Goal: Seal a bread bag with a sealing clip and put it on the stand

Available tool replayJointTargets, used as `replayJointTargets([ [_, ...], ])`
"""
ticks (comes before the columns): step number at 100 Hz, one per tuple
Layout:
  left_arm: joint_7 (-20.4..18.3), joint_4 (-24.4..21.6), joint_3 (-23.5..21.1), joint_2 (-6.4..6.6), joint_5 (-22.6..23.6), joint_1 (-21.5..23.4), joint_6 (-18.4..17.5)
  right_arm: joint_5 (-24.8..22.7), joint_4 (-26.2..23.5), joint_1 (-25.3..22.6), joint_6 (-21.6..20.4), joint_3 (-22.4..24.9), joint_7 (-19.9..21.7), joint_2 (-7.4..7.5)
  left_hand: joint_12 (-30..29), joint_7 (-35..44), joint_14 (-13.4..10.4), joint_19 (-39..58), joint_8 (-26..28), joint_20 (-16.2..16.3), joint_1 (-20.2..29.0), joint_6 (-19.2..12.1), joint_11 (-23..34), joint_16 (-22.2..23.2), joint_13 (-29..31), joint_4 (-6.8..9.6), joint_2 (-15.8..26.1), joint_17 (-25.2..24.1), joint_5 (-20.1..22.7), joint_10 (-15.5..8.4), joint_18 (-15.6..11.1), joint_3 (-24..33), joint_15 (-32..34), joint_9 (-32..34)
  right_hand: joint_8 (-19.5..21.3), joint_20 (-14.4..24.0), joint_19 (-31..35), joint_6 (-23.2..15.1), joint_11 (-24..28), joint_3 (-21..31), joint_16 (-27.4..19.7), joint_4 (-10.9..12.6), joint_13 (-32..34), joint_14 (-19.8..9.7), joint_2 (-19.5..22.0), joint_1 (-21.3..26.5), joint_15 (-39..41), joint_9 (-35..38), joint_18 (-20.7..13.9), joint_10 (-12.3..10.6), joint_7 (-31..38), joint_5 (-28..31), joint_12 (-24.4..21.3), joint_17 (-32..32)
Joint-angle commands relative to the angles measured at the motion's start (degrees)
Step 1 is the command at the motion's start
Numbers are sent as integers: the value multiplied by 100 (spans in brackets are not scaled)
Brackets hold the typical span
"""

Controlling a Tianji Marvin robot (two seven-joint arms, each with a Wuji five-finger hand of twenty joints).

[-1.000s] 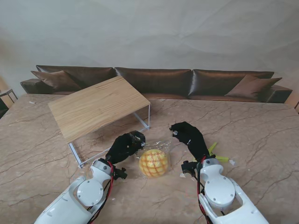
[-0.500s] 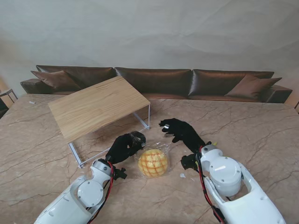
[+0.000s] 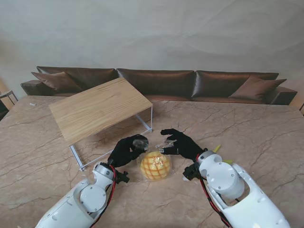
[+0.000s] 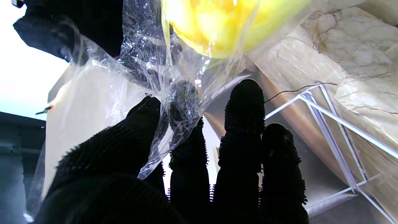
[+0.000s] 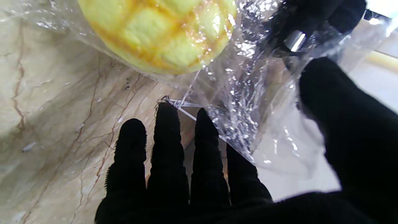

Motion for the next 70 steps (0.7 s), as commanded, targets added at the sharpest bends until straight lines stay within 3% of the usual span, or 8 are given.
replayJointTargets([
  [1,20,43,29,-45,43,26,-50,72,121,-13,-93,-44,-6,-81,98,875,-130,124,501,-44,285,-844,128,-29,-32,351,684,-86,698,-288,-139,102,-12,29,-23,59,140,-208,463,597,330,-194,135,-153,-433,-191,446,364,-94,-226,278,272,513,21],
  [13,56,76,40,-49,84,27,-89,123,253,9,-270,-122,-137,-118,106,819,-140,79,442,-61,304,-852,94,-50,-93,329,685,-125,673,-289,-163,51,-74,6,799,126,411,-861,543,726,718,-187,199,-148,-562,-52,973,782,-62,-235,827,1511,1170,151],
  [27,73,100,43,-49,111,25,-113,142,400,39,-427,-216,-435,-195,105,682,-171,41,254,-73,323,-833,31,-71,-150,308,709,-166,618,-313,-203,-26,-126,-27,1383,495,1049,-1565,193,886,716,-148,255,-143,-652,292,1019,952,-53,-159,1235,2699,975,349],
  [31,69,99,41,-48,110,28,-118,140,460,51,-479,-256,-569,-228,126,705,-169,7,56,-79,357,-814,-7,-78,-181,306,737,-196,557,-320,-226,-120,-157,-44,1113,714,1301,-1811,118,909,757,-746,327,-148,-857,512,1099,1102,-56,-157,1483,2882,844,482],
  [35,65,101,41,-45,116,30,-127,128,515,66,-533,-293,-670,-253,119,656,-169,-14,-18,-84,355,-787,-29,-83,-214,299,744,-230,516,-328,-243,-143,-175,-63,808,902,1573,-2047,54,894,846,-1057,412,-171,-1035,700,1230,1221,-69,-169,1885,3018,730,639],
  [52,-8,115,24,-31,80,44,-202,4,768,129,-730,-464,-1236,-386,162,656,-242,-247,-1144,-140,537,-506,-602,-232,-528,200,407,-407,83,-377,-320,-532,-551,-137,484,1457,2826,-2891,239,1078,1472,-1169,1157,-307,-1326,1271,2213,2203,-141,-371,3022,3952,680,1577],
  [62,-60,98,-33,3,111,70,-205,-93,922,175,-916,-530,-1449,-432,696,686,-521,-565,-1542,-211,-932,-115,-1767,-418,-1161,163,-882,-650,-820,-500,-496,1280,-1184,-529,489,1356,3358,-2891,-128,1222,1495,-1114,2319,-364,-1320,1451,2517,3560,-37,-391,3015,4119,305,2623],
  [70,-62,110,-108,50,311,73,-260,-186,1037,209,-1044,-587,-1631,-467,-1145,-32,-710,-1102,-1473,-348,-2360,623,-675,-701,-1836,603,-1357,-970,-1354,-549,-588,2303,-1877,-2118,442,1223,3518,-2890,-240,1295,1467,-1064,2710,-373,-1340,1591,2595,3982,-12,-355,3001,4240,147,2936],
])
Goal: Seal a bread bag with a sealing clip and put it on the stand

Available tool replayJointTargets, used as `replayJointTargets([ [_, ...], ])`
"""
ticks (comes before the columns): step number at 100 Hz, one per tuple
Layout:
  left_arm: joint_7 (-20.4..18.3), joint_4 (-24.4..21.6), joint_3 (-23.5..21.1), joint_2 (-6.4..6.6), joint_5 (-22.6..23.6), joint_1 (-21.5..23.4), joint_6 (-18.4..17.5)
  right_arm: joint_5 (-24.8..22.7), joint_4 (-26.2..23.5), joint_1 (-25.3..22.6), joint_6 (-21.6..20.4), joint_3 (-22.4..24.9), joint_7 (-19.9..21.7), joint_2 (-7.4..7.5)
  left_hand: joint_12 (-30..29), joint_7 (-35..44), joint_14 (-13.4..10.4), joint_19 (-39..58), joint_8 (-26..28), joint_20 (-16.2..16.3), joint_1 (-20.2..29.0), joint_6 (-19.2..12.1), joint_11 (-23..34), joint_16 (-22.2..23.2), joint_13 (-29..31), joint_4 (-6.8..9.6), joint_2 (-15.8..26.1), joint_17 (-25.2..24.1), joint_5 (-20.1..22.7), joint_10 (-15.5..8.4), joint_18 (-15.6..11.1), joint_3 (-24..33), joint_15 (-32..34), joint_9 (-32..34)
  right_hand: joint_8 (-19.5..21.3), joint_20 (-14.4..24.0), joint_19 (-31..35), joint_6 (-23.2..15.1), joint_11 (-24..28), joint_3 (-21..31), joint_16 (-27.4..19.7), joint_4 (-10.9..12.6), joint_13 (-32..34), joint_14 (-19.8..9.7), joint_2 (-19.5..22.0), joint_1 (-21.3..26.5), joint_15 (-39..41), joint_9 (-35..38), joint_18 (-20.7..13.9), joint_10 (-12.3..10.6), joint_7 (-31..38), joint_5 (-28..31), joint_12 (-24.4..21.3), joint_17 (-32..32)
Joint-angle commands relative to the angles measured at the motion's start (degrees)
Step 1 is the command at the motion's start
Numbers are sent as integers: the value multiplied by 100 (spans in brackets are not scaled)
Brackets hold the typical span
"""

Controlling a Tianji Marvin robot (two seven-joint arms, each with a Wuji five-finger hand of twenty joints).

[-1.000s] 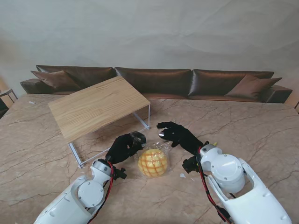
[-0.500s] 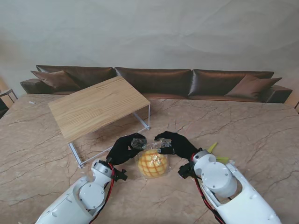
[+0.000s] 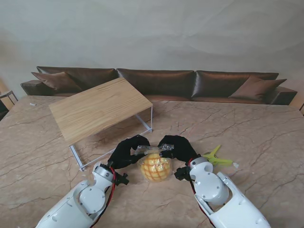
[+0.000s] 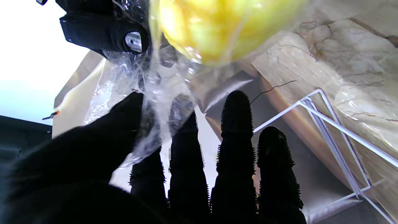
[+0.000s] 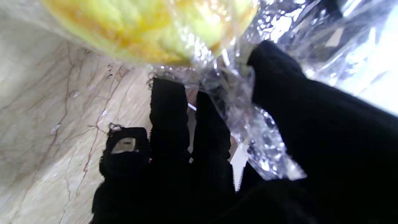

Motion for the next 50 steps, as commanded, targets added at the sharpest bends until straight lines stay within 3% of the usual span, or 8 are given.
replayJointTargets([
  [1,3,10,-74,64,202,50,-60,-55,65,15,-76,-57,-100,-68,-859,-485,-295,-376,-21,-155,-813,382,324,-236,-468,350,-532,-277,-458,-201,-222,546,-460,-901,-122,-62,326,-296,-65,225,20,2,286,-212,-193,193,130,360,-8,-99,258,218,-84,219],
  [10,-116,-29,-227,149,356,85,-125,-216,170,41,-196,-103,-333,-105,-1376,-1546,-406,-1296,-646,-513,-1483,1027,-159,-730,-1317,82,-1395,-787,-883,1,-222,588,-1278,-1888,-163,-129,285,-271,-9,258,46,11,304,-196,-229,253,178,379,27,-66,263,254,-19,193],
  [24,-768,-285,-584,318,167,241,-199,-539,290,67,-293,-167,-742,-162,-2148,-3249,-359,-2302,-2024,-705,-2011,1583,-914,-1599,-2317,-60,-1683,-1352,-904,465,-266,367,-2151,-2862,-201,-201,227,-217,75,289,113,15,273,-171,-265,298,278,351,69,-15,294,250,65,146],
  [37,-1045,-639,-872,369,-160,458,-147,-1002,430,106,-390,-261,-1194,-204,-2458,-3649,-244,-2779,-2278,-724,-2373,1685,-1156,-2010,-2540,-23,-1167,-1501,-702,665,-171,-244,-2382,-2945,-217,-213,231,-214,131,301,159,10,281,-166,-272,282,367,352,69,10,306,267,81,147],
  [43,-973,-819,-946,341,-257,557,-47,-1184,459,111,-408,-297,-1333,-208,-2517,-3651,-171,-2870,-2276,-669,-2458,1692,-1181,-2093,-2504,103,-570,-1502,-558,683,-104,-936,-2365,-2854,-224,-221,229,-227,153,313,178,9,283,-173,-263,275,403,345,70,9,307,258,82,150],
  [50,-763,-1050,-967,281,-281,643,132,-1333,489,116,-445,-340,-1466,-214,-2532,-3527,-82,-2816,-2207,-584,-2438,1693,-1170,-2087,-2346,202,-175,-1427,-356,771,-10,-1370,-2290,-2637,-230,-226,230,-236,163,316,185,8,277,-163,-255,272,413,345,70,7,306,253,77,149],
])
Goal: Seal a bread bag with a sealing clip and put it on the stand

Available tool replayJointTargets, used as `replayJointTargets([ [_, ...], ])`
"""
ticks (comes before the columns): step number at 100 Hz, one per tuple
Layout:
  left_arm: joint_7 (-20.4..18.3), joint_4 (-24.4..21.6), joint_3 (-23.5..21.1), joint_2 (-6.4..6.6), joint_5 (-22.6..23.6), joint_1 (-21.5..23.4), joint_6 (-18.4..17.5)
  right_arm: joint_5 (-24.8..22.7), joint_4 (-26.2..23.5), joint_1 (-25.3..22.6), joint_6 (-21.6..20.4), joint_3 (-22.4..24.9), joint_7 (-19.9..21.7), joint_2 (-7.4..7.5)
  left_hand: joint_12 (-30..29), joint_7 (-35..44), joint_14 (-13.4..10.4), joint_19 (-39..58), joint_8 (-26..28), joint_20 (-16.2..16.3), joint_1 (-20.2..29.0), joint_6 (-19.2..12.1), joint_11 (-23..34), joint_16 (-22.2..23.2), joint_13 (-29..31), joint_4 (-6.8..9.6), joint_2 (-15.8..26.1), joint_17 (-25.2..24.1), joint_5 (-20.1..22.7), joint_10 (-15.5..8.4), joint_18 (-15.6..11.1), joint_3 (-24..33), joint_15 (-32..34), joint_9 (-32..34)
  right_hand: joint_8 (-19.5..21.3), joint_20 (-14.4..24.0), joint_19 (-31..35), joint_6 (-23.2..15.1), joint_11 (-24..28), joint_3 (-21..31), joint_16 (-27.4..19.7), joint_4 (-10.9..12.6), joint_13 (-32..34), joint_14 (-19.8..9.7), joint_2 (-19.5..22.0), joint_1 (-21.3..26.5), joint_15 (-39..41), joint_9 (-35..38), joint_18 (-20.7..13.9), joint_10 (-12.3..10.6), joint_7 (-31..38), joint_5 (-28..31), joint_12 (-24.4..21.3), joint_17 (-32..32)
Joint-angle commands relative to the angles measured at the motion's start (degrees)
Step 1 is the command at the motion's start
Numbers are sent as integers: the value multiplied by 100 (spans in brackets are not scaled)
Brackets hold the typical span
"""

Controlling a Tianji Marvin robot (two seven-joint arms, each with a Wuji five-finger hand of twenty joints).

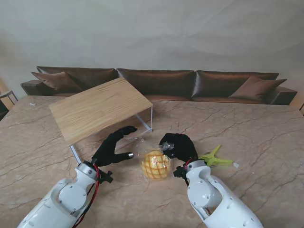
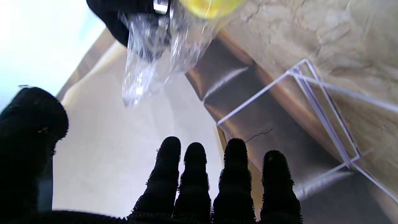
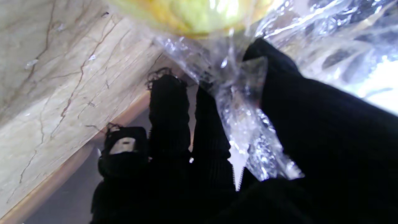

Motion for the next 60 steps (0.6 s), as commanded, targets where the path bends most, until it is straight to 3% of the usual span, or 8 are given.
replayJointTargets([
  [1,208,-232,21,-95,-17,88,161,28,-17,-10,-76,-47,-9,-45,-82,-68,64,-45,37,108,-161,22,-113,-58,115,71,395,6,201,88,51,-485,27,160,-98,-43,174,-246,142,256,82,23,70,-130,-109,164,118,188,13,-1,230,171,40,19],
  [7,257,-504,21,-100,-1,148,504,-92,-8,-10,-116,-76,-79,-39,-99,119,93,12,248,145,183,-110,-136,-42,212,361,1456,49,338,145,75,-1868,72,253,-93,-46,175,-250,147,259,85,23,69,-129,-110,165,122,183,13,-9,248,187,35,19],
  [15,110,-816,59,-85,-157,189,957,-258,1,-6,-165,-112,-175,-30,-57,260,136,12,513,149,733,-194,-147,48,260,598,2060,-17,402,136,66,-2853,132,298,-99,-50,176,-263,157,256,88,20,70,-146,-108,155,125,181,13,-20,251,196,35,18],
  [27,227,-1010,264,-113,4,111,1640,-449,21,-2,-246,-148,-373,-36,21,619,263,349,792,300,825,-103,-32,207,513,641,2059,106,459,240,143,-2565,355,504,-103,-54,178,-289,167,261,94,21,72,-148,-106,156,130,181,13,-28,253,187,31,18],
  [38,-199,-1137,376,-15,141,42,2181,-582,35,-15,-348,-162,-555,-46,6,486,305,480,729,265,843,20,-28,245,502,648,1927,110,358,289,108,-2220,407,430,-97,-58,180,-322,175,272,100,23,80,-158,-104,161,138,183,13,-35,264,188,29,18],
  [46,-497,-1145,428,55,166,7,2338,-668,46,-28,-402,-164,-669,-51,4,448,329,544,699,260,915,44,-6,266,570,646,1797,162,336,382,93,-2080,454,458,-96,-73,161,-344,179,277,103,19,86,-174,-101,145,140,183,0,-50,270,191,26,36],
  [60,-704,-1058,503,113,272,-47,2414,-715,96,-23,-494,-174,-794,-66,0,425,350,796,514,269,865,-27,137,351,756,560,1405,246,572,343,70,-1173,605,886,-93,-85,153,-363,185,281,105,18,77,-175,-102,147,134,179,-7,-58,270,191,26,40],
])
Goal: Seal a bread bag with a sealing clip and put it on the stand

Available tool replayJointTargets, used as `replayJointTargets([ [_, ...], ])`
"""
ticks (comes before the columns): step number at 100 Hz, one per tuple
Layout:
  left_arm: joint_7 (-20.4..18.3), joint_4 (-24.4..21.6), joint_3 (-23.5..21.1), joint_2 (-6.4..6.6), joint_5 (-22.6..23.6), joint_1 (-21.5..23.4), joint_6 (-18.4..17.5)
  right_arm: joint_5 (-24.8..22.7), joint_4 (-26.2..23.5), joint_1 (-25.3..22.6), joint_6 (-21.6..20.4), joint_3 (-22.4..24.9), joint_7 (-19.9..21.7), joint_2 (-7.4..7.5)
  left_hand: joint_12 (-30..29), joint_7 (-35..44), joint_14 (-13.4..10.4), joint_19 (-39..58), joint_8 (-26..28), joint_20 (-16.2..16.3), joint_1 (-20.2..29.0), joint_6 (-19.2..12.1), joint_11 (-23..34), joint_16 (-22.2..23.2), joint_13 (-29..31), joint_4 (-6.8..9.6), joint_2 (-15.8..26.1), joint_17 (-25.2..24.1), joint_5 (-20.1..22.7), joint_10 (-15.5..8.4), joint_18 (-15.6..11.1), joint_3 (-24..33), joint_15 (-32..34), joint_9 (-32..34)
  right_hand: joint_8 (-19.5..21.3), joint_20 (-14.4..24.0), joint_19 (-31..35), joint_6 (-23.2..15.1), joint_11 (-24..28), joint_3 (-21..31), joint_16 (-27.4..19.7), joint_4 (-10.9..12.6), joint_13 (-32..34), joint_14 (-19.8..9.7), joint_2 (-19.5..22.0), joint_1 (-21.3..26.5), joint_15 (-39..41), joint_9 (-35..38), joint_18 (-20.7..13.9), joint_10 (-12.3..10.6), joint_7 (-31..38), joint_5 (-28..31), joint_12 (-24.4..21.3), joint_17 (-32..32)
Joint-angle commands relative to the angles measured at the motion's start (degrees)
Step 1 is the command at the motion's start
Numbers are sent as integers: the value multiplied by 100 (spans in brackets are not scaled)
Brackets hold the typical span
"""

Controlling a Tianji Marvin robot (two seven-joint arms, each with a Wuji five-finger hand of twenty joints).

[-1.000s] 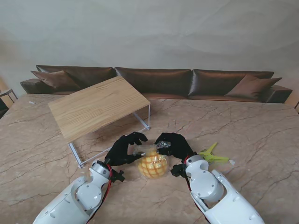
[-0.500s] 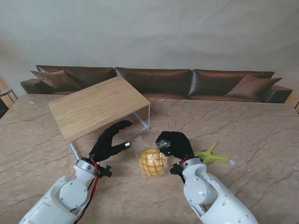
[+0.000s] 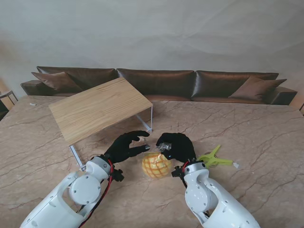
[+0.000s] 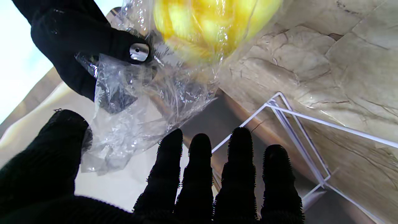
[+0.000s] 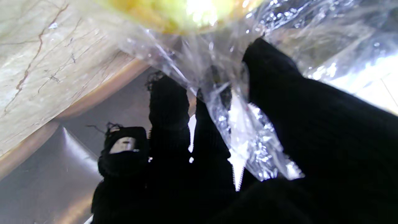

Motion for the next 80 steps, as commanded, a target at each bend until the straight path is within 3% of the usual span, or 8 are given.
replayJointTargets([
  [1,-18,74,11,18,77,18,-22,-19,9,-16,-82,-22,-77,-45,3,18,21,169,-109,70,3,-105,70,98,177,100,-279,9,223,-56,-63,331,101,211,-35,-22,151,-363,177,276,56,17,76,-175,-101,145,72,180,-7,-58,266,194,26,40],
  [29,-337,218,72,140,391,-46,-119,100,2,-32,-119,-25,-102,-77,243,353,-123,377,-104,132,359,-434,366,405,643,-47,-927,181,537,-367,15,1509,384,793,-20,-54,103,-343,186,299,58,19,77,-191,-90,145,60,177,7,-61,279,188,28,29],
  [46,-172,421,195,100,426,-129,-195,232,-53,-87,-148,24,-29,-82,927,776,-202,602,72,160,728,-870,1067,877,1025,-10,-664,287,1071,-789,23,2197,812,1617,9,-103,1,-385,180,323,37,20,97,-226,-69,126,17,184,49,-83,273,185,30,16],
  [53,17,542,266,51,412,-171,-245,381,-87,-121,-181,65,48,-90,2986,1418,-232,759,-32,155,1695,-1462,974,1430,1196,-522,-877,325,1434,-1120,-20,1707,1194,2444,20,-118,-30,-390,157,327,18,14,137,-229,-65,113,-13,203,62,-96,264,185,20,17],
  [59,189,653,314,0,359,-198,-325,559,-127,-158,-205,111,162,-94,4001,2389,-210,889,-76,170,2219,-1948,650,1758,1303,-603,-603,338,1795,-1261,-53,1214,1461,3069,-28,-151,-99,-352,93,317,-35,9,184,-245,-74,111,-106,248,94,-114,228,177,-14,23],
  [65,408,767,352,-70,252,-209,-424,698,-145,-189,-232,164,262,-92,4114,2855,-165,1043,199,235,2223,-2066,862,1909,1359,-638,-440,340,1737,-1308,-53,1083,1626,3120,-236,-204,-194,-212,-77,293,-176,19,320,-291,0,91,-298,397,156,-123,188,176,-145,60],
  [72,624,888,368,-144,118,-209,-578,882,-162,-228,-286,253,435,-78,3649,2891,-89,1192,493,310,2185,-1883,1163,1972,1427,-653,-294,305,1710,-1222,-40,931,1714,3059,-643,-265,-293,139,-366,263,-396,80,475,-264,252,61,-552,606,235,-60,84,10,-426,85],
  [80,721,962,360,-186,0,-198,-692,1164,-169,-273,-434,372,681,-54,3407,2967,-37,1236,1032,362,2313,-1830,1440,1980,1397,-698,21,245,1520,-1157,-30,578,1761,2916,-978,-304,-398,411,-592,194,-567,170,532,-197,816,-134,-763,743,318,-12,12,-163,-706,43],
])
